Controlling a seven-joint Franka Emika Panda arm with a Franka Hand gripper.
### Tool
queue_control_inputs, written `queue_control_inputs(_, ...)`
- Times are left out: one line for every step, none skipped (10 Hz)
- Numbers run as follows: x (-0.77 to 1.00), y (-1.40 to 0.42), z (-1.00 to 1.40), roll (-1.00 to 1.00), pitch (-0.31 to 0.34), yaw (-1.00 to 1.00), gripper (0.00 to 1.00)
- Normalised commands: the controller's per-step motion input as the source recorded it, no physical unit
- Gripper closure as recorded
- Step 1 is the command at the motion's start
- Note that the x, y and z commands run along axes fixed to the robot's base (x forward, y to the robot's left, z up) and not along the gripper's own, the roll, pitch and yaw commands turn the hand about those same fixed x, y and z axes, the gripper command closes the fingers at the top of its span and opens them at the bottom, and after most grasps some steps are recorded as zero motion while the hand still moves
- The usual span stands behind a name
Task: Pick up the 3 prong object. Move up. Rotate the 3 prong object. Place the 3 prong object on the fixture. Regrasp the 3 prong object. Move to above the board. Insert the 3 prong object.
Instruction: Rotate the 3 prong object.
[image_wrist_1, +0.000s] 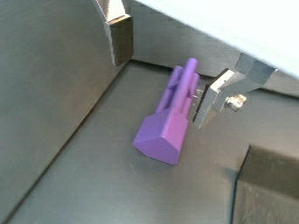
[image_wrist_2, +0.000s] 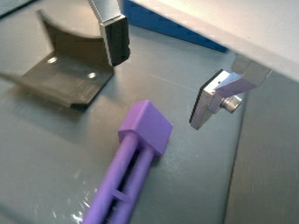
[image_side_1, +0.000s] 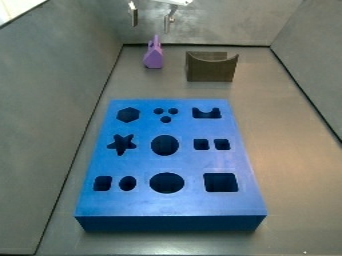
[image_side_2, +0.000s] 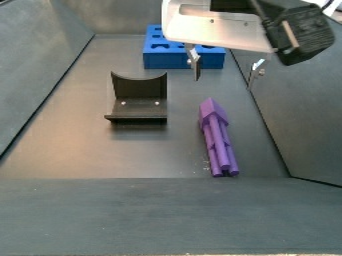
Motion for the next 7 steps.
queue_control_inputs(0.03, 0.00, -0.03, 0.02, -0.016, 1.00, 0.00)
queue_control_inputs(0.03, 0.00, -0.03, 0.03, -0.019, 1.00, 0.00)
queue_control_inputs(0.03, 0.00, -0.03, 0.03, -0.022, 0.81, 0.00)
queue_control_inputs(0.03, 0.00, -0.03, 0.03, -0.022, 0.65, 0.00)
queue_control_inputs(0.03, 0.00, -0.03, 0.03, -0.021, 0.33, 0.00)
queue_control_inputs(0.03, 0.00, -0.03, 0.03, -0.020, 0.25, 0.00)
queue_control_inputs(0.00, 0.00, -1.00, 0.00, 0.000, 0.00, 0.00)
